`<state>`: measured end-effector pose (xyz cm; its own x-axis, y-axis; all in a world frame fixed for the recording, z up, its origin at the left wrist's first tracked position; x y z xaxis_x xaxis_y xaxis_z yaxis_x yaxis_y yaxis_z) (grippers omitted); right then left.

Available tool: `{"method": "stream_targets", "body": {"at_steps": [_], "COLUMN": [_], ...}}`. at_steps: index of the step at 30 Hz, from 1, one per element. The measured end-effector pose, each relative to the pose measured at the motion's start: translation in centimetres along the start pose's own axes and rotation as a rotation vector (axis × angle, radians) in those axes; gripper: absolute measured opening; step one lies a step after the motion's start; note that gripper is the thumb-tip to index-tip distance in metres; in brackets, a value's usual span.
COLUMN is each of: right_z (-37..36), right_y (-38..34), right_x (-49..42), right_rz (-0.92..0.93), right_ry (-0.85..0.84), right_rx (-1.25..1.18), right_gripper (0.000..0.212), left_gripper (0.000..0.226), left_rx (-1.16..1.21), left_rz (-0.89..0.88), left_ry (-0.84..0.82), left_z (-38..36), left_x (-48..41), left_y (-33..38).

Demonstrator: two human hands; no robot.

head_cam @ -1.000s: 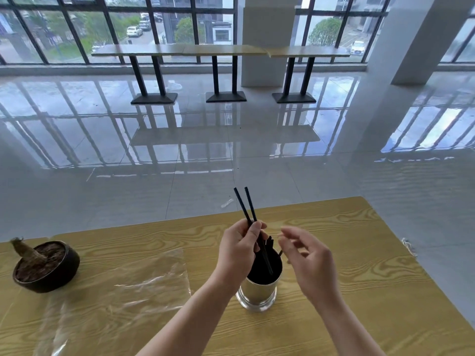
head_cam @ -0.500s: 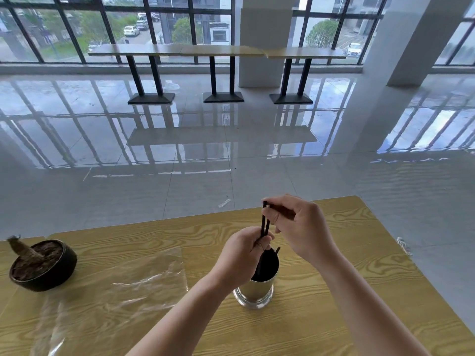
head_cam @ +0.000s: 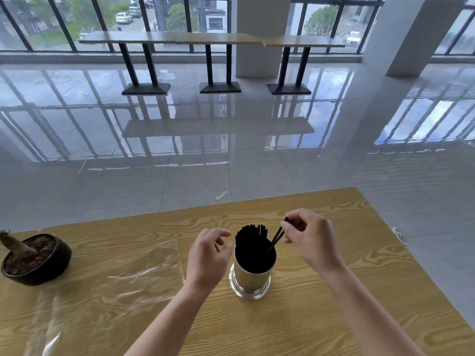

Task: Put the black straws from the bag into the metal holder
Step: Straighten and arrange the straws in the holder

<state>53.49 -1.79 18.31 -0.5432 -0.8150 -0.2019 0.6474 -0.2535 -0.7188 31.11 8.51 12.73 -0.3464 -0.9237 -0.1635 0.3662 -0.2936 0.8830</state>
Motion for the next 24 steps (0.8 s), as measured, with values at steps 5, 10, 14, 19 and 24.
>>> {"method": "stream_targets", "body": {"at_steps": [5, 10, 14, 19, 24], "right_z": [-2.3, -3.8, -5.3, -5.9, -5.4], "right_y": [0.6, 0.3, -0.4, -0.9, -0.7], "right_x": [0.1, -0.1, 0.1, 0.4, -0.4], "right_rz": [0.001, 0.020, 0.084, 0.143, 0.124], "right_ry": [-0.064, -0.127, -0.175, -0.203, -0.192], "right_rx": [0.091, 0.189, 0.264, 0.294, 0.278], "right_gripper": [0.012, 0.006, 0.010, 0.018, 0.019], "left_gripper": [0.027, 0.039, 0.038, 0.026, 0.014], "left_rx": [-0.016, -0.054, -0.159, -0.158, -0.144], "left_rz": [0.047, 0.018, -0.075, -0.045, -0.022], "left_ry": [-0.033, -0.058, -0.045, -0.007, 0.001], "left_z": [-0.9, -2.0, -2.3, -2.0, -2.2], "left_x": [0.5, -0.3, -0.8, -1.2, -1.7], "left_y": [-1.3, -0.6, 0.4, 0.0, -0.1]}}
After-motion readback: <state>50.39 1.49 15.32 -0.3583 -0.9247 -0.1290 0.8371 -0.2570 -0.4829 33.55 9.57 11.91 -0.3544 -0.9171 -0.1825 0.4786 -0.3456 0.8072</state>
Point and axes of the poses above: each hand's wrist, its own x-axis away from the middle knuckle, its own z-axis out of the back of the hand, y = z × x, the point moved 8 cm from there along -x, towards the middle knuckle, and after that the axes turned 8 degrees about x, right-handed, at the moved point
